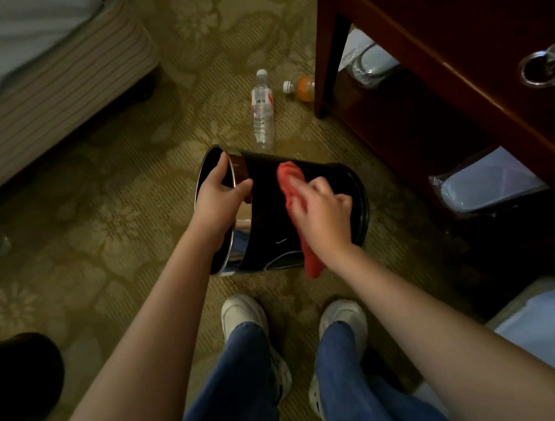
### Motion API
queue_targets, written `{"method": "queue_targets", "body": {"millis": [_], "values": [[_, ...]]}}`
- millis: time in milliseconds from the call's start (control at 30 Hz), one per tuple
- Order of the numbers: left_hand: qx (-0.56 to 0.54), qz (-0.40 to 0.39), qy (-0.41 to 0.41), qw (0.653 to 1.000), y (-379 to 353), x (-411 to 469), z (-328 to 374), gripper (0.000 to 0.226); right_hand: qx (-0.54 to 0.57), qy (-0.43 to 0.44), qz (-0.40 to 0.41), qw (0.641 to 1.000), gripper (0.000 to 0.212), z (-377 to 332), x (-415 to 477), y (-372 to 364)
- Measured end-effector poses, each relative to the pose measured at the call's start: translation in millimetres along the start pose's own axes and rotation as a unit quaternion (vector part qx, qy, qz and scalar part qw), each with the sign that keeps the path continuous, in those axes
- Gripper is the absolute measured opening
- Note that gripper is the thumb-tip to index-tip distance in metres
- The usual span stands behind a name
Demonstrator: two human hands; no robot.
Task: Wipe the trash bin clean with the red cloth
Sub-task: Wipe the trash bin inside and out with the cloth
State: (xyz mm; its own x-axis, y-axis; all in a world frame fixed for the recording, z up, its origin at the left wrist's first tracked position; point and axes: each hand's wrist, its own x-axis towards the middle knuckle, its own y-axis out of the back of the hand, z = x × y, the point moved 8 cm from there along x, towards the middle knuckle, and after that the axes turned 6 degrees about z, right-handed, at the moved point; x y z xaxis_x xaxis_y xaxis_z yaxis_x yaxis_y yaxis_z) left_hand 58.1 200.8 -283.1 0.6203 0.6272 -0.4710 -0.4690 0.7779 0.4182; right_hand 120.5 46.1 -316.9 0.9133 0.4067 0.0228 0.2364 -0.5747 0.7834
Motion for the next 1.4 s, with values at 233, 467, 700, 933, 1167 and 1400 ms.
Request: {"method": "queue_targets", "body": {"millis": [233,467,700,933,1167,1400], "values": [[0.009,-0.043,0.017,0.999,-12,-3,3,0.073,-0.025,-0.073,-0.007,0.997,0.04,19,10,8],[-0.022,-0.037,0.018,0.999,-13,3,5,0.073,0.048,0.066,0.008,0.997,0.044,-35,-9,4],[-0.033,-0.075,0.036,0.996,-17,-2,-1,0.069,-0.053,-0.137,-0.045,0.988,0.038,43,13,14],[-0.105,-0.1,0.045,0.988,-27,0,0,0.071,0.104,0.06,0.011,0.993,0.041,-47,-13,15],[-0.137,-0.086,0.047,0.986,-23,1,1,0.068,0.048,-0.029,-0.024,0.998,0.035,-33,29,10],[-0.13,-0.105,0.05,0.985,-24,-1,-1,0.069,0.072,0.087,-0.006,0.994,0.043,-42,-17,9]]}}
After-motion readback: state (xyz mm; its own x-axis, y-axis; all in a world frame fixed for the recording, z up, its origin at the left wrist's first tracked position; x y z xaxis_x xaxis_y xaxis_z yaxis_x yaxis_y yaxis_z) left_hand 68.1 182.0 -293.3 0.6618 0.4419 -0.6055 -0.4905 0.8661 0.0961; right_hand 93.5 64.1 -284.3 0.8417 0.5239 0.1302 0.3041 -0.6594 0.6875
